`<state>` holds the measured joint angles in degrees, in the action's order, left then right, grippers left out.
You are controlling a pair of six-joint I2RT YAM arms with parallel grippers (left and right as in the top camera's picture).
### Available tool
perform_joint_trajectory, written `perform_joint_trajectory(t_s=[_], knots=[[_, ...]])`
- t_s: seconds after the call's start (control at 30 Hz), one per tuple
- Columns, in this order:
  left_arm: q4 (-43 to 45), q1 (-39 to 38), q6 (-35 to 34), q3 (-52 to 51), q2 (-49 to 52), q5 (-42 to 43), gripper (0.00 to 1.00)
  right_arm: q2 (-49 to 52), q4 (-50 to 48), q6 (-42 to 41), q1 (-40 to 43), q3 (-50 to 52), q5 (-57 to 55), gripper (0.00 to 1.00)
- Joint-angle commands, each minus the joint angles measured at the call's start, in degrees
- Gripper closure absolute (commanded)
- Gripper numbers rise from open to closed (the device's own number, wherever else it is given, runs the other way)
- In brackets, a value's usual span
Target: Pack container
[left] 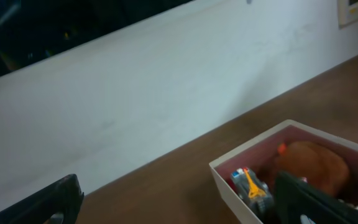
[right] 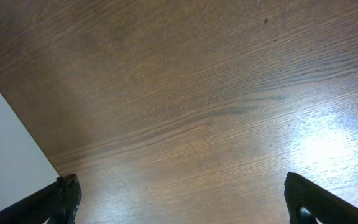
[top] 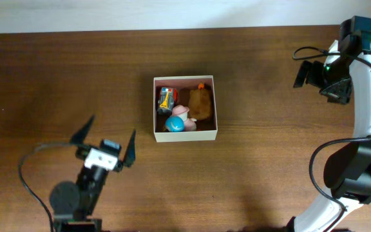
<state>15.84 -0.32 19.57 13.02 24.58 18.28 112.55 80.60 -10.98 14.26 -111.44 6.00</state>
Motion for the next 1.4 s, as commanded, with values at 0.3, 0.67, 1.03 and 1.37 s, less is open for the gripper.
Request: perform_joint_trajectory(t_s=[0.3,0.67,1.03,1.37], knots=[[-2.71,-0.15,0.26,-12.50,-15.08,0.94,0.00,-0.63,-0.04,-0.46,0.07,0.02,-0.50,0.01],[-19.30,0.00,0.26,-12.50,-24.35,-4.22,0.00,-0.63,-0.04,-0.46,0.07,0.02,-0.50,0.01],[-19.34,0.00,0.26,-12.50,-24.28,-4.39,0.00,-0.63,-0.04,-0.46,0.07,0.02,-0.50,0.01],[-19.34,0.00,0.26,-12.50,-24.28,-4.39,0.00,-0.63,-0.04,-0.46,0.07,0.02,-0.50,0.01]])
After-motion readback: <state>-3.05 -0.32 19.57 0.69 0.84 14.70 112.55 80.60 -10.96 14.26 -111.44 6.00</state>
